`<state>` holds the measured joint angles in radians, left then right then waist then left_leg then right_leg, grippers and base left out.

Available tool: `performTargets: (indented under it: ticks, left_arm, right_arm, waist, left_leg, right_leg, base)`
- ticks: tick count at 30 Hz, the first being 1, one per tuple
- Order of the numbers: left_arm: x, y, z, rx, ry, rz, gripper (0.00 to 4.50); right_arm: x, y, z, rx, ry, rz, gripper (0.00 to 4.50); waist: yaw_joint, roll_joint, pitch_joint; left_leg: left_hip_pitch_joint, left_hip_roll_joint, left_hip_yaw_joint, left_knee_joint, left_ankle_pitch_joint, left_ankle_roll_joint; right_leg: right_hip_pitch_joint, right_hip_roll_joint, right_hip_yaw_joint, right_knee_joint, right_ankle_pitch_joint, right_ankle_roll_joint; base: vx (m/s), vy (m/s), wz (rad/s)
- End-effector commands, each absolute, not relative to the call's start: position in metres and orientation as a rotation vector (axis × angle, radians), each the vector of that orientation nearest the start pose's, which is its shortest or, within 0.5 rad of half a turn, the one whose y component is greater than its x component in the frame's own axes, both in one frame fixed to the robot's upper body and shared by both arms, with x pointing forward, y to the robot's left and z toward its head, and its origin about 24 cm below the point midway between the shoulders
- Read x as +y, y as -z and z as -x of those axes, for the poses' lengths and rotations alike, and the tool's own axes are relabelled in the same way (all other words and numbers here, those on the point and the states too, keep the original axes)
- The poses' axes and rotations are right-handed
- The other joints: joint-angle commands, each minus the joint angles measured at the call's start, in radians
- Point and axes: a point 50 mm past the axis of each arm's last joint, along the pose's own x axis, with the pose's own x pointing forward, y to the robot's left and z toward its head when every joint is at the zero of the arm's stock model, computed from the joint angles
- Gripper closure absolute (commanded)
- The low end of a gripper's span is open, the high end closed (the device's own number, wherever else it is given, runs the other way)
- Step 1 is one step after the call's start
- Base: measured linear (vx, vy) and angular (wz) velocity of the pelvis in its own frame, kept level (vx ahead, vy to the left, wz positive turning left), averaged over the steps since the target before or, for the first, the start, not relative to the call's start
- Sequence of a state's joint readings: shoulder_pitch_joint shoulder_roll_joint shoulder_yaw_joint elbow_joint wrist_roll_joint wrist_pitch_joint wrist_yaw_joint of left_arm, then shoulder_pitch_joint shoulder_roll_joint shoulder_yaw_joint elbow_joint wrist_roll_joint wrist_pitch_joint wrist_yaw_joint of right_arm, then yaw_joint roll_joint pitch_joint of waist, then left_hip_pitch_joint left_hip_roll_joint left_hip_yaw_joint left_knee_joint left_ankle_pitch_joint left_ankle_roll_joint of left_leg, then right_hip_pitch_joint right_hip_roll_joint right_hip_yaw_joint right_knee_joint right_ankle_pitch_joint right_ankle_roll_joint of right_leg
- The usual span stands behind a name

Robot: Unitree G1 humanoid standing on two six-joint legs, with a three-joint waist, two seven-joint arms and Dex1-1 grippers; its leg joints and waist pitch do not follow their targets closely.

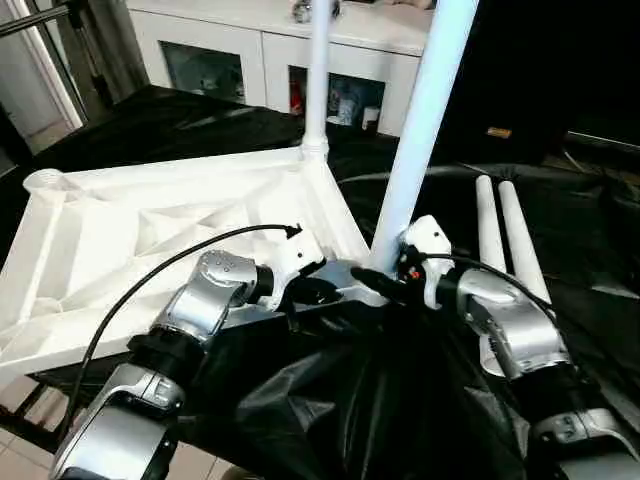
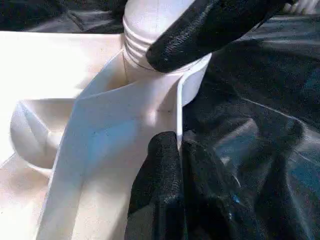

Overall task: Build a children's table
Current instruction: Rotate leg to tighten

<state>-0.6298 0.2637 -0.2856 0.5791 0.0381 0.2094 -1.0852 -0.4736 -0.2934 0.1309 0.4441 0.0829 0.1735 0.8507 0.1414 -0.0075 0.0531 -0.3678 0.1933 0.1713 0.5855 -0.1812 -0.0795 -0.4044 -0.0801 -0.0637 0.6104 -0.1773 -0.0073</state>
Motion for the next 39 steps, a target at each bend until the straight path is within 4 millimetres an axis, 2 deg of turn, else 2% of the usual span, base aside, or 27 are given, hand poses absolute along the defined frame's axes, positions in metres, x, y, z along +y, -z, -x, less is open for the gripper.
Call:
performTargets:
  ticks: [1,7,9,11,16,27,29,31,32,33,34,35,36,37,38,39]
  left_arm:
    - [0.087,-0.075,-0.322,0.304,1.355,-0.332,4.5]
    - [0.092,-0.076,-0.318,0.306,1.377,-0.329,4.5]
    - [0.093,-0.076,-0.318,0.306,1.376,-0.328,4.5]
    - [0.093,-0.077,-0.318,0.305,1.375,-0.327,4.5]
    - [0.092,-0.077,-0.318,0.304,1.372,-0.325,4.5]
    - [0.092,-0.075,-0.317,0.31,1.364,-0.323,4.5]
    - [0.09,-0.074,-0.32,0.316,1.325,-0.324,4.5]
    - [0.088,-0.073,-0.324,0.321,1.281,-0.325,4.5]
    - [0.086,-0.073,-0.327,0.324,1.251,-0.321,4.5]
    - [0.081,-0.073,-0.332,0.324,1.201,-0.319,4.5]
    - [0.076,-0.072,-0.337,0.325,1.153,-0.317,4.5]
    - [0.072,-0.072,-0.34,0.326,1.124,-0.316,4.5]
    - [0.066,-0.073,-0.345,0.323,1.078,-0.313,4.5]
    - [0.061,-0.073,-0.348,0.324,1.041,-0.302,4.5]
    - [0.056,-0.074,-0.351,0.325,1.014,-0.292,4.5]
    - [0.046,-0.076,-0.357,0.324,0.947,-0.267,4.5]
  right_arm:
    - [-0.139,-0.043,-0.311,0.344,-0.972,0.202,1.52]
    - [-0.139,-0.043,-0.308,0.341,-1.019,0.19,1.52]
    - [-0.138,-0.044,-0.308,0.34,-1.028,0.184,1.52]
    - [-0.138,-0.044,-0.308,0.342,-1.038,0.186,1.52]
    - [-0.139,-0.042,-0.308,0.361,-1.048,0.19,1.9]
    - [-0.137,-0.038,-0.303,0.374,-1.059,0.177,1.94]
    - [-0.136,-0.036,-0.303,0.381,-1.031,0.157,1.94]
    - [-0.135,-0.034,-0.305,0.381,-0.99,0.149,1.94]
    - [-0.134,-0.032,-0.306,0.384,-0.954,0.141,1.94]
    - [-0.13,-0.028,-0.308,0.394,-0.9,0.128,1.94]
    - [-0.126,-0.023,-0.309,0.404,-0.853,0.118,1.94]
    - [-0.123,-0.02,-0.309,0.411,-0.825,0.113,1.94]
    - [-0.117,-0.016,-0.31,0.421,-0.782,0.093,1.94]
    - [-0.113,-0.014,-0.311,0.428,-0.745,0.071,1.94]
    - [-0.109,-0.012,-0.312,0.435,-0.716,0.051,1.94]
    - [-0.1,-0.008,-0.315,0.449,-0.648,0.011,1.94]
  waist:
    - [-0.003,-0.009,-0.064]
    - [-0.005,-0.011,-0.062]
    - [-0.005,-0.015,-0.062]
    - [-0.005,-0.015,-0.063]
    - [-0.004,-0.015,-0.064]
    - [-0.003,-0.016,-0.063]
    - [-0.002,-0.021,-0.063]
    - [-0.003,-0.021,-0.062]
    - [-0.003,-0.02,-0.062]
    - [-0.003,-0.025,-0.06]
    - [-0.006,-0.026,-0.058]
    - [-0.004,-0.022,-0.057]
    - [-0.005,-0.025,-0.059]
    - [-0.002,-0.025,-0.058]
    - [-0.004,-0.025,-0.056]
    - [-0.003,-0.019,-0.057]
  left_leg:
    - [0.01,0.038,-0.006,-0.071,-0.183,0.043]
    - [0.009,0.038,-0.006,-0.073,-0.196,0.041]
    - [0.01,0.038,-0.006,-0.073,-0.194,0.041]
    - [0.009,0.038,-0.006,-0.073,-0.188,0.041]
    - [0.008,0.037,-0.005,-0.071,-0.174,0.045]
    - [0.008,0.037,-0.005,-0.07,-0.171,0.046]
    - [0.008,0.037,-0.005,-0.07,-0.168,0.047]
    - [0.008,0.038,-0.005,-0.072,-0.169,0.045]
    - [0.009,0.037,-0.006,-0.072,-0.177,0.041]
    - [0.009,0.036,-0.005,-0.073,-0.185,0.037]
    - [0.008,0.034,-0.004,-0.074,-0.186,0.035]
    - [0.017,0.032,-0.003,-0.074,-0.209,0.021]
    - [0.012,0.034,-0.008,-0.077,-0.212,0.01]
    - [0.019,0.033,-0.006,-0.076,-0.227,0.008]
    - [0.017,0.032,-0.006,-0.077,-0.232,0.01]
    - [0.021,0.03,-0.005,-0.077,-0.24,0.007]
  right_leg:
    - [0.051,-0.071,0.045,-0.07,-0.201,-0.206]
    - [0.049,-0.071,0.045,-0.074,-0.244,-0.197]
    - [0.048,-0.071,0.045,-0.075,-0.252,-0.193]
    - [0.048,-0.071,0.045,-0.073,-0.247,-0.192]
    - [0.049,-0.071,0.045,-0.071,-0.231,-0.195]
    - [0.049,-0.07,0.045,-0.071,-0.232,-0.193]
    - [0.049,-0.071,0.045,-0.072,-0.241,-0.19]
    - [0.048,-0.07,0.045,-0.071,-0.245,-0.188]
    - [0.047,-0.072,0.045,-0.074,-0.262,-0.184]
    - [0.047,-0.071,0.044,-0.077,-0.287,-0.175]
    - [0.044,-0.07,0.045,-0.079,-0.304,-0.17]
    - [0.037,-0.071,0.046,-0.088,-0.351,-0.159]
    - [0.045,-0.073,0.044,-0.085,-0.367,-0.151]
    - [0.037,-0.073,0.045,-0.091,-0.378,-0.144]
    - [0.038,-0.073,0.045,-0.092,-0.384,-0.141]
    - [0.034,-0.073,0.046,-0.095,-0.396,-0.138]
  base:
    - [0.0,0.0,0.0]
    - [0.0,0.0,0.0]
    - [0.0,0.0,0.0]
    - [0.0,0.0,0.0]
    - [0.0,0.0,0.0]
    - [0.0,0.0,0.0]
    - [0.0,0.0,0.0]
    - [0.0,0.0,0.0]
    - [0.0,0.0,0.0]
    - [0.0,0.0,0.0]
    - [0.0,0.0,0.0]
    - [0.0,0.0,0.0]
    - [0.0,0.0,0.0]
    - [0.0,0.0,0.0]
    - [0.0,0.0,0.0]
    - [0.0,0.0,0.0]
